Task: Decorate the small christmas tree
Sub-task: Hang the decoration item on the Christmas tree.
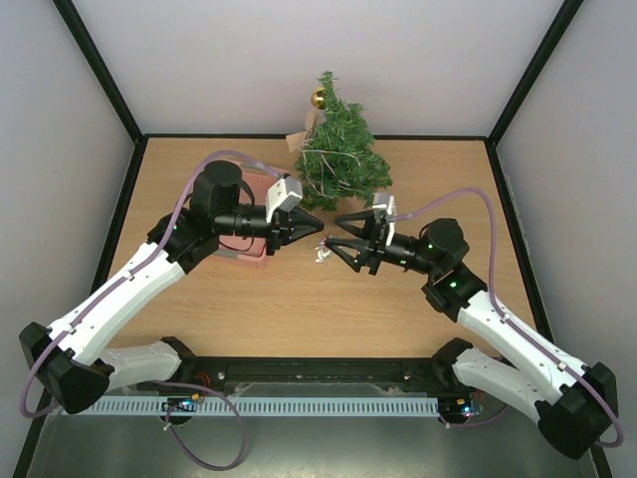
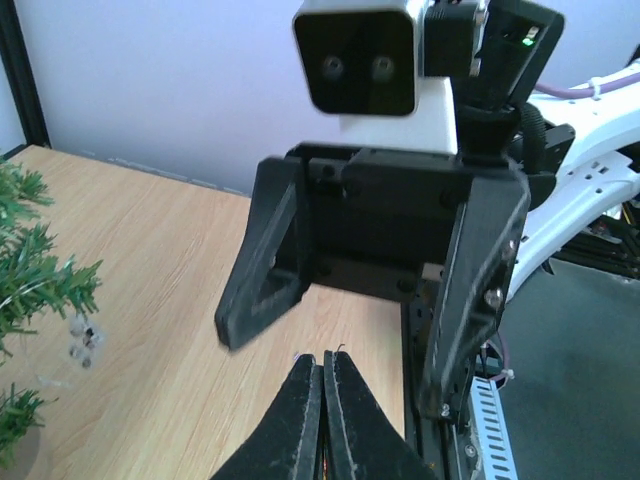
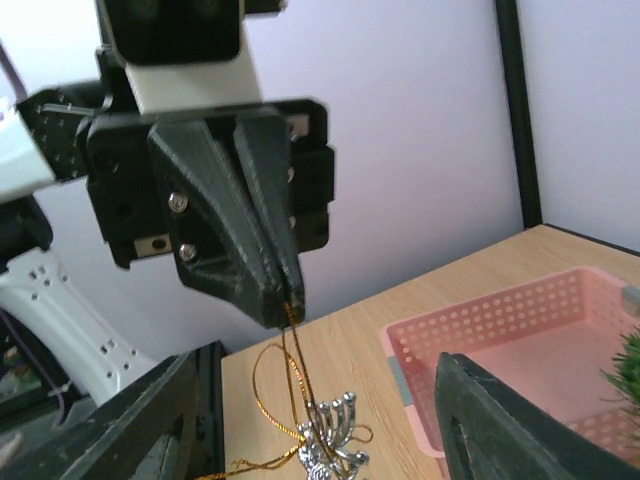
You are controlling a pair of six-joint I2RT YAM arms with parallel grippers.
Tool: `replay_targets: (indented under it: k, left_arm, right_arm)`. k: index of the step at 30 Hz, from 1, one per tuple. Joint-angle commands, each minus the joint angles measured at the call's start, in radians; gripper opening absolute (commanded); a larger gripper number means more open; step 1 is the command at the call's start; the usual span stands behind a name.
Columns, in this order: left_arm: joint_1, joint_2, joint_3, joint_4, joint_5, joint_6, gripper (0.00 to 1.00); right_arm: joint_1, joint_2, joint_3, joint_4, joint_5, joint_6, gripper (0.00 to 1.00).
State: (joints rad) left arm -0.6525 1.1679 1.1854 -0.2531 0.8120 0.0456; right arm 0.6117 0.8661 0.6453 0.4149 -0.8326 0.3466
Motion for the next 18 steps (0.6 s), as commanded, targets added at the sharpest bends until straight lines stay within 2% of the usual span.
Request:
replay_targets:
  k: [1, 4, 7, 11, 18]
  left_arm:
    - [-0.015, 0.007, 0.041, 0.038, 0.051, 0.001, 0.03]
    - [-0.02, 0.005, 0.043, 0.041, 0.058, -0.004, 0.02]
    - [-0.025, 0.001, 0.039, 0.051, 0.069, -0.01, 0.02]
    - [-0.028, 0.004, 0.035, 0.057, 0.075, -0.015, 0.02]
    - [-0.029, 0.0, 0.037, 0.038, 0.065, -0.001, 0.02]
  right_arm:
    - [0.051, 0.04, 0.043, 0.001, -0.062, -0.114, 0.65]
    - [0.071, 0.069, 0.033, 0.011, -0.082, -0.127, 0.62]
    - [0.077, 0.079, 0.027, 0.011, -0.069, -0.144, 0.53]
    - [0.077, 0.071, 0.016, 0.026, -0.079, -0.15, 0.35]
    - [0.076, 0.01, -0.037, -0.021, -0.055, -0.161, 0.09]
